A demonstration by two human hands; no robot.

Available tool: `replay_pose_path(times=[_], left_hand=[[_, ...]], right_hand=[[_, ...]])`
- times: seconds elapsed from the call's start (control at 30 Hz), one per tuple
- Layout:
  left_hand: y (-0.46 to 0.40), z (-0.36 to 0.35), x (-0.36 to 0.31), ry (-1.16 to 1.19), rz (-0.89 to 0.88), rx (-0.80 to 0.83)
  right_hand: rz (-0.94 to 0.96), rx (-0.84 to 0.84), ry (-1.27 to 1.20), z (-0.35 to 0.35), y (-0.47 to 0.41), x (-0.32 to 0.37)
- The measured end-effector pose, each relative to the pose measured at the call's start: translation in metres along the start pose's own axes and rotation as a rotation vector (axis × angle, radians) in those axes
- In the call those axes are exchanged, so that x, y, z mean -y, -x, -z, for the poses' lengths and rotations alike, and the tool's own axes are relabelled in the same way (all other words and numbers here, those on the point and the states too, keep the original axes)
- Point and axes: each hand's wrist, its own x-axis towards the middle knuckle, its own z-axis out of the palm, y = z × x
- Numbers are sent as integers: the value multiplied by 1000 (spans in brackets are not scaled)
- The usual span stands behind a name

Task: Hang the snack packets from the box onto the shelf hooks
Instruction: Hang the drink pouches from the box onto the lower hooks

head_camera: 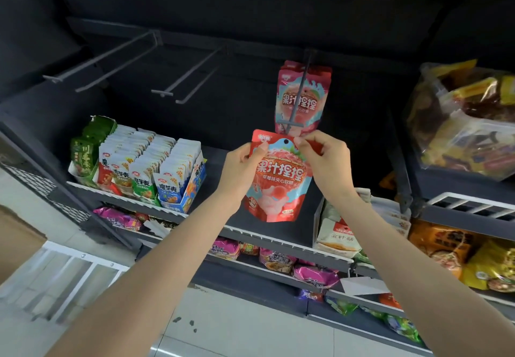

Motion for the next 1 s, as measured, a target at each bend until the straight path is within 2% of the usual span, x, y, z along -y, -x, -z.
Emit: replay_pose_path(times=[0.2,0.57,1.0], left_hand=[[-1,4,4,47,-54,53],[-9,0,-4,43,-159,-16],[-12,-5,-2,51,-122,-62]], right_hand=[[51,-18,-53,-2,3,-3],[119,-40,-45,-1,-2,0],[128,-63,-5,-2,-3,3]])
